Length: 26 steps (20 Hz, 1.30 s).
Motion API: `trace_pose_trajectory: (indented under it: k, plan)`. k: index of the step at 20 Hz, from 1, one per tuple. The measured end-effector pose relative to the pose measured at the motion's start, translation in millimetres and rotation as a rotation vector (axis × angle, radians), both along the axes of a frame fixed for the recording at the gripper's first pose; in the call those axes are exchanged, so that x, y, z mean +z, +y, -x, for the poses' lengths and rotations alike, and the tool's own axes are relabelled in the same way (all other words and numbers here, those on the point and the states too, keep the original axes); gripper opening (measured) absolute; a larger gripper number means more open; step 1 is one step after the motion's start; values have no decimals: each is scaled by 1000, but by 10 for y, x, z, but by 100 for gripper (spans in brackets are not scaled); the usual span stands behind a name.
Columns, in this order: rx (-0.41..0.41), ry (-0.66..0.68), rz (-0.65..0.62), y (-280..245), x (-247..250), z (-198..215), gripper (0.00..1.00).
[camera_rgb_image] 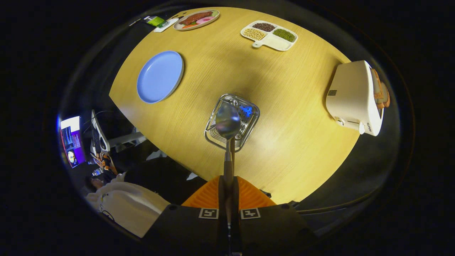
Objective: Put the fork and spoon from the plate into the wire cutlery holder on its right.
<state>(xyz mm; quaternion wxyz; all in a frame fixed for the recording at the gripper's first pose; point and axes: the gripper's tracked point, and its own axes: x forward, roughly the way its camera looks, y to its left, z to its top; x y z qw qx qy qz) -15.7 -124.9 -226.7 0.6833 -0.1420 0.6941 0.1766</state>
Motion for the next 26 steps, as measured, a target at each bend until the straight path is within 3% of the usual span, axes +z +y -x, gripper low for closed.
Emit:
trace_pose_trajectory:
  k: [4,8,9,12,14,16,22,26]
  plan:
    - [23,37,18,13,-110,-72,8]
    - [-4,10,3,56,-117,-185,16]
    - [-16,1,-17,99,-95,-197,24]
    - [-31,-32,-61,190,-11,-185,77]
    - [-41,-56,-96,261,56,-165,83]
    - [-48,-88,-121,324,117,-156,100]
    - [-102,-213,-237,559,401,-215,100]
    - [-128,-398,-252,574,775,-428,100]
